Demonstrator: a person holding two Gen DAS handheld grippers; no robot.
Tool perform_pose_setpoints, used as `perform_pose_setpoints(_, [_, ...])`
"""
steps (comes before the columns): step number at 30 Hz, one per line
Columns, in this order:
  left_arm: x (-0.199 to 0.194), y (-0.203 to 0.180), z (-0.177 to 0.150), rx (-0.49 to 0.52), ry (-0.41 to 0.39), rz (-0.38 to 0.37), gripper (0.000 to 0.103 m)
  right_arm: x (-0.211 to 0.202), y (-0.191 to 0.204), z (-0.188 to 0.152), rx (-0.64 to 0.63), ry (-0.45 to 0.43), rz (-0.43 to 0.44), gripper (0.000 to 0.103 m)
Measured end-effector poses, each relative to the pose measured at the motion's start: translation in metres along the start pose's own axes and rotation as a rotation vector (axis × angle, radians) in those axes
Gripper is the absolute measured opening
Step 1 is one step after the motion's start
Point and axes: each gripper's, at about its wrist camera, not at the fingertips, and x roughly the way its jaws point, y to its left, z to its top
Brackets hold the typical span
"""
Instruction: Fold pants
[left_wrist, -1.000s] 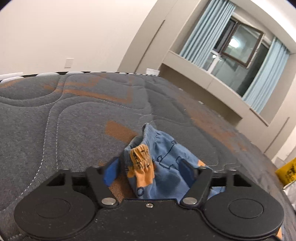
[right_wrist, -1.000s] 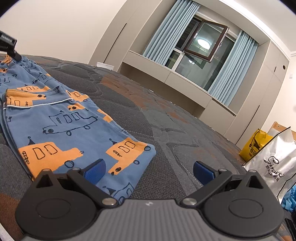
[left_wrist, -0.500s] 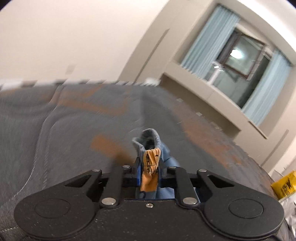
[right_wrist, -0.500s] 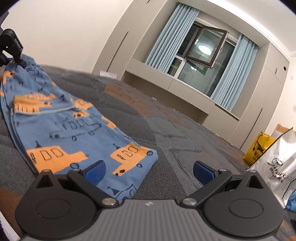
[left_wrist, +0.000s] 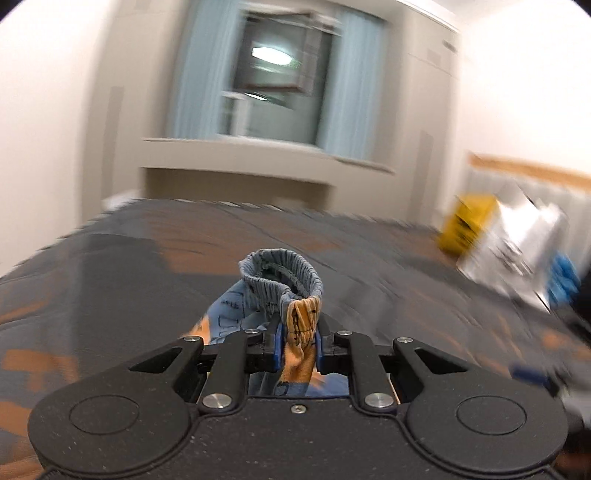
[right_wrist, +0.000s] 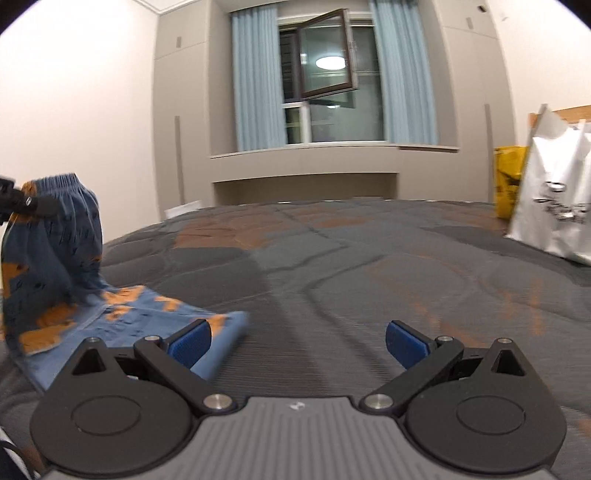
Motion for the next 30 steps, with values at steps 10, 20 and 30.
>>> perform_pose_setpoints(10, [0.040,-0.090,-0.089,0.299,0.162,-0.063,0.020,-0.014,-0.031,-0.017,0.028,0.037,-0.070,0.103])
perform_pose_setpoints(20, [0.020,-0.088,-0.103,0.283,0.064,-0.063,0.076,-0.007,-0.021,-0.017,-0.008,0.038,-0.085,0.103])
perform_pose_setpoints(30, [-0.004,-0.086,-0.116,0.450,0.016,0.006,0.088,-0.012,-0.021,0.005,0.044,-0.023,0.082,0.103])
